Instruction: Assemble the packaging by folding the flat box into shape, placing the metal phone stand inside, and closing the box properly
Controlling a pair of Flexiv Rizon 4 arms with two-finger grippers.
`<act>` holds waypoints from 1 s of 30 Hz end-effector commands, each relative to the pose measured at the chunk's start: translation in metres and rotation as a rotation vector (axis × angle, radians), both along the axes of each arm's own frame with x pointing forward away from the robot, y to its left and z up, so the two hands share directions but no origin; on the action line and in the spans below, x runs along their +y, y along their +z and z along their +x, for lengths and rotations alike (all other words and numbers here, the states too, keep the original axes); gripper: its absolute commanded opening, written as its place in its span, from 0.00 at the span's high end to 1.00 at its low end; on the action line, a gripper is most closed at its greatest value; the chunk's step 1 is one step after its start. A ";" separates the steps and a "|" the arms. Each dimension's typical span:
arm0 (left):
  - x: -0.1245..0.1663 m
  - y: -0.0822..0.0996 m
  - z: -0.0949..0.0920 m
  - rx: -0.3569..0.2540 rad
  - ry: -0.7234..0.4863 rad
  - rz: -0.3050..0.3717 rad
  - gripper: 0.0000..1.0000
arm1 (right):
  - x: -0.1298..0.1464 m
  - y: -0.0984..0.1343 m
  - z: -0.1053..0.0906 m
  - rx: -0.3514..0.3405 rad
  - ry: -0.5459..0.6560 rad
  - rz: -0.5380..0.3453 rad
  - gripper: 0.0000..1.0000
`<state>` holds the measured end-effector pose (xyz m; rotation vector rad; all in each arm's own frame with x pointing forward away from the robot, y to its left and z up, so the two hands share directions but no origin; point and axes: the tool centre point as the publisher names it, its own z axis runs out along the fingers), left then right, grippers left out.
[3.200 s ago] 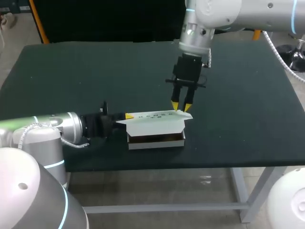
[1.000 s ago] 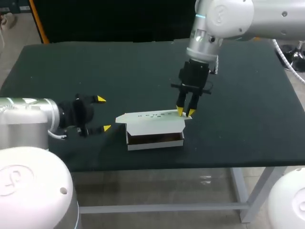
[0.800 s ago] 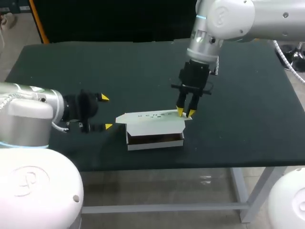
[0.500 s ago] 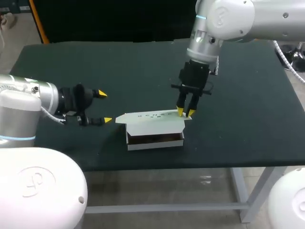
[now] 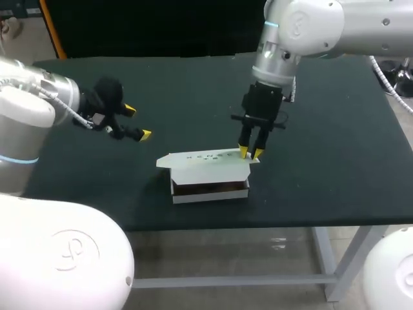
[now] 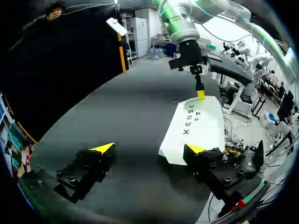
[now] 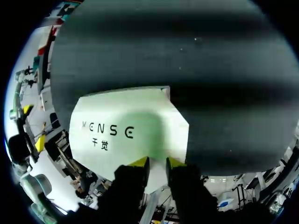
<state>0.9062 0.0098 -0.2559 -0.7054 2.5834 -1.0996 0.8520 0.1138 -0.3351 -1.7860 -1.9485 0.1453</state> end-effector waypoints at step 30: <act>-0.058 0.001 0.023 0.773 1.177 0.091 0.00 | 0.000 -0.004 -0.002 -0.020 -0.025 0.013 0.73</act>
